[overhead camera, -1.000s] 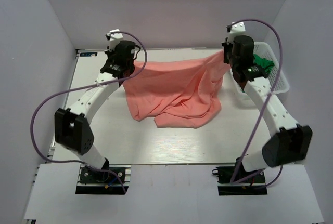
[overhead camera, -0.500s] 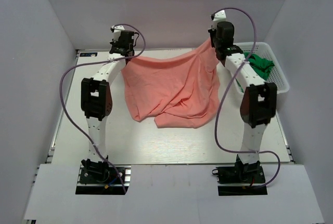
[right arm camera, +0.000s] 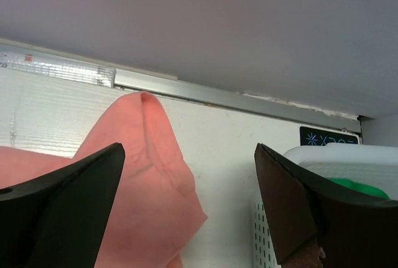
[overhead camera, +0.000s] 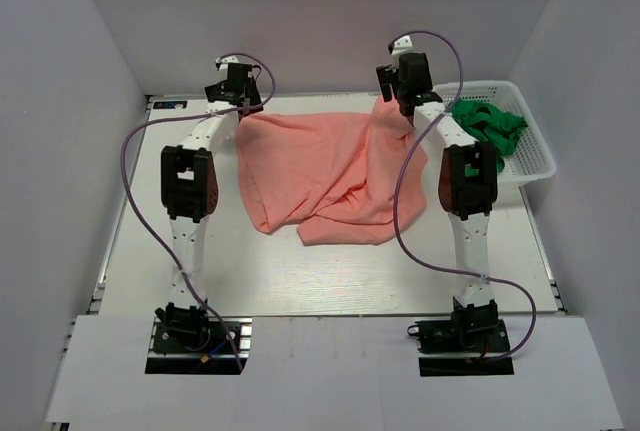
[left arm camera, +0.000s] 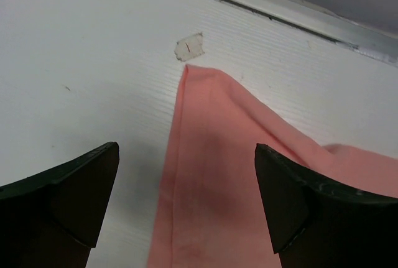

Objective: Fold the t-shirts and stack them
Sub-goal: Flatten out the tshirt

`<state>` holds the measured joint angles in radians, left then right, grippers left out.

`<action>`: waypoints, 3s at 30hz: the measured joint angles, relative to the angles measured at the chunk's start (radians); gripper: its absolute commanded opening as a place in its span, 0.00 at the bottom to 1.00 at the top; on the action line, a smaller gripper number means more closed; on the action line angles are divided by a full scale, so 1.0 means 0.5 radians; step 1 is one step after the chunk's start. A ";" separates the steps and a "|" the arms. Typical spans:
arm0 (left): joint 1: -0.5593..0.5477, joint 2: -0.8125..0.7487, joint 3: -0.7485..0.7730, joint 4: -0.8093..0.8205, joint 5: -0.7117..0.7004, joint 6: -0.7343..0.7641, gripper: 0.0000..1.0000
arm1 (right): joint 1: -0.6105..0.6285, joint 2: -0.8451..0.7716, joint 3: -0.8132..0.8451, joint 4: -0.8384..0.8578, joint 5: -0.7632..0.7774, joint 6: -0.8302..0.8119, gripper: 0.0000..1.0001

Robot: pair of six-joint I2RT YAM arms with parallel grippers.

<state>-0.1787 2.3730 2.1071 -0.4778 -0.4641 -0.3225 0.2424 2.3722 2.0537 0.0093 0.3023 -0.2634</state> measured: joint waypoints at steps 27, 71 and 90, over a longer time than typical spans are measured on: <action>-0.472 -0.839 -1.560 0.106 1.211 -0.482 1.00 | 0.095 -1.141 -1.919 -0.408 -1.080 1.052 0.91; -0.017 -1.242 -2.061 0.072 0.620 -0.777 0.85 | 0.170 -1.530 -1.804 -0.793 -1.147 1.148 0.91; -0.007 -1.371 -2.269 0.376 0.719 -0.831 0.29 | 0.133 -1.564 -1.820 -0.794 -1.242 1.150 0.91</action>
<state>-0.1822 1.6875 0.9726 -0.2897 -0.1043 -0.7380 0.3088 1.5902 1.1439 -0.3878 -0.3187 0.3115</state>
